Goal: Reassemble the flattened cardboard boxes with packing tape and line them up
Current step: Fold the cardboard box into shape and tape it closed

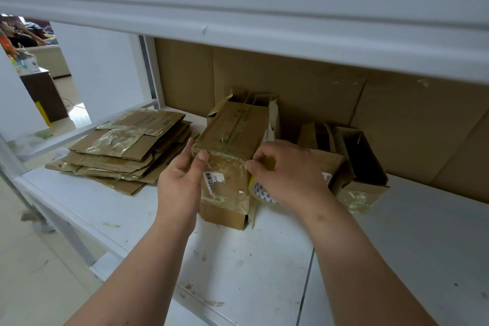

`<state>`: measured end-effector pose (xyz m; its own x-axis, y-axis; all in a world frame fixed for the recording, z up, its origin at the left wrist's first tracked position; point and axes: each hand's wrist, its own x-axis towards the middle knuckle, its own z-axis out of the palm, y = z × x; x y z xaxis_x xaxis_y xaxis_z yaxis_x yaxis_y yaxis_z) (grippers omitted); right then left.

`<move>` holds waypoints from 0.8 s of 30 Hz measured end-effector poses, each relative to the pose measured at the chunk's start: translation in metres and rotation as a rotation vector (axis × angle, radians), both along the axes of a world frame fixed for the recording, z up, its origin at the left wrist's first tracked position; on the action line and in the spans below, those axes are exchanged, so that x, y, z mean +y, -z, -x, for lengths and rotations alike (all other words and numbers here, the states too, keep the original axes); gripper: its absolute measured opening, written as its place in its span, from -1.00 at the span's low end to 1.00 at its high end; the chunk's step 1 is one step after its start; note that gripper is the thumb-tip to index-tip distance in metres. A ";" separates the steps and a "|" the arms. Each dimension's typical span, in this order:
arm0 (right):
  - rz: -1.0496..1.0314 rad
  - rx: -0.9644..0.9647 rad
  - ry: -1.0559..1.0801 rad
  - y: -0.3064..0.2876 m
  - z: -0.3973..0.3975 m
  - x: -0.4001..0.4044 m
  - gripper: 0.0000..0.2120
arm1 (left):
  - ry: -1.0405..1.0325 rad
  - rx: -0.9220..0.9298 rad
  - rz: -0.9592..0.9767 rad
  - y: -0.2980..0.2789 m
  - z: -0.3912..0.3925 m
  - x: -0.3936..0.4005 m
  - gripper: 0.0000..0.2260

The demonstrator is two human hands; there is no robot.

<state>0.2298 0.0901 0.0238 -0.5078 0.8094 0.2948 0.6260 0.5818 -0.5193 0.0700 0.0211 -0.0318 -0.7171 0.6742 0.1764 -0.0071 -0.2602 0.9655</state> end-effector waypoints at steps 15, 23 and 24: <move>-0.092 -0.108 0.079 -0.002 0.024 -0.049 -0.78 | 0.064 0.109 0.145 -0.006 0.025 -0.030 -0.47; 0.347 0.235 -0.040 -0.003 -0.002 -0.058 -0.74 | 0.158 0.431 0.279 -0.005 0.017 -0.028 0.23; 0.359 0.259 -0.055 -0.002 -0.006 -0.061 -0.72 | 0.167 0.441 0.292 -0.006 0.017 -0.028 0.24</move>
